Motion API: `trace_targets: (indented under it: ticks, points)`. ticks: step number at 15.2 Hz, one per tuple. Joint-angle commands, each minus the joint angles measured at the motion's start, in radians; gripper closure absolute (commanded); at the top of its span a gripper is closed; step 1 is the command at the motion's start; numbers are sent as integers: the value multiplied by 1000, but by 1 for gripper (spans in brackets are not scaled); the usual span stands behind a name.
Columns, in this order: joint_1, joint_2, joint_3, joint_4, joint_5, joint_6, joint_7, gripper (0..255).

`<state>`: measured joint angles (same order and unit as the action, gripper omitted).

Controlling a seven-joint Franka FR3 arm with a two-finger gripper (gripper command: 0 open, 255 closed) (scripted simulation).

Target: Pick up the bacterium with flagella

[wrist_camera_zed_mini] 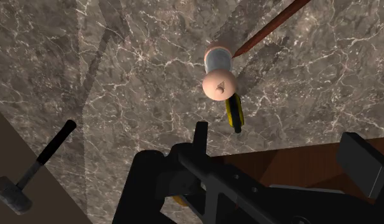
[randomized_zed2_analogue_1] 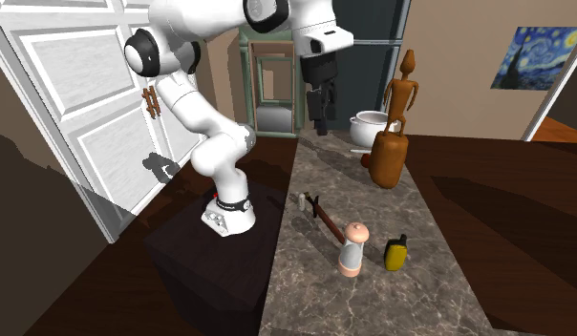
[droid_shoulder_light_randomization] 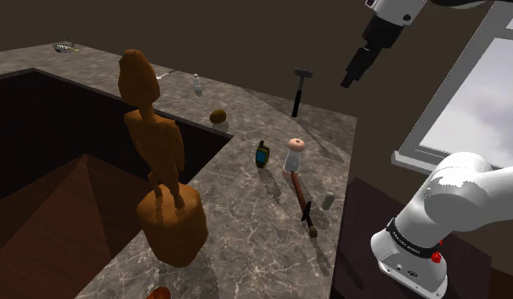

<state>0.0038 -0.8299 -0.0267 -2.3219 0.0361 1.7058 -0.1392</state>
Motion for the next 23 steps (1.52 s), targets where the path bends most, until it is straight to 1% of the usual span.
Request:
trace_targets:
  ticks: [1, 7, 13, 18, 23]
  points:
    - [0, 0, 0, 0, 0, 0, 0, 0]
    - [28, -31, 109, -173, -16, 85, 48, 0]
    - [68, -32, 220, -329, -21, 174, 105, 0]
    - [107, -1, 319, -444, -18, 256, 162, 0]
    - [145, 68, 424, -541, -11, 351, 231, 0]
